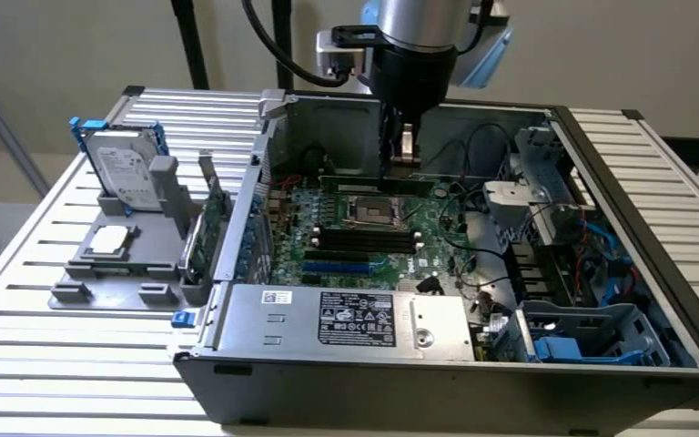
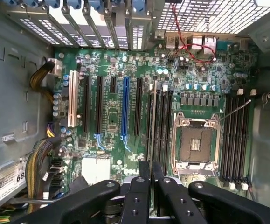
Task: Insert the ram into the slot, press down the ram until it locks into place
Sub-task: 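Insert the ram into the slot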
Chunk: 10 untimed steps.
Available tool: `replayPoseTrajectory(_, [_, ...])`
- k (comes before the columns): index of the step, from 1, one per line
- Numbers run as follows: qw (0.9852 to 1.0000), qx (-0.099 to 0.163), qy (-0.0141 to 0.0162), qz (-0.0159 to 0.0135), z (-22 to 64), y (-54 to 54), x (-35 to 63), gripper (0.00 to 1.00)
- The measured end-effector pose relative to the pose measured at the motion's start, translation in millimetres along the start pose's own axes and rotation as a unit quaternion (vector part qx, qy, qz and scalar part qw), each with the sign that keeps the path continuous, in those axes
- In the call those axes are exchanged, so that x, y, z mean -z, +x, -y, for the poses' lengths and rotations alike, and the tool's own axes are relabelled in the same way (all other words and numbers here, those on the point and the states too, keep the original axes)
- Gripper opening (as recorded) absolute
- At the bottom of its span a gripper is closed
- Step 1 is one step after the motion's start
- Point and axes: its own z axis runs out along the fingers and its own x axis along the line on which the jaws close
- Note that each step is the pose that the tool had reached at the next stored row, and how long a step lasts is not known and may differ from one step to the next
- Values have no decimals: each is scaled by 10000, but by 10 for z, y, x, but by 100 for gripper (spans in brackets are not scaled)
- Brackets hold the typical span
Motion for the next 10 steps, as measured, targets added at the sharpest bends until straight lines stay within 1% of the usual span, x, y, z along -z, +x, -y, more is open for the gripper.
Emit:
replayPoseTrajectory(4, [10000, 0, 0, 0, 25, 1, -72, 13])
replayPoseTrajectory(10, [10000, 0, 0, 1, 36, 2, -181, 13])
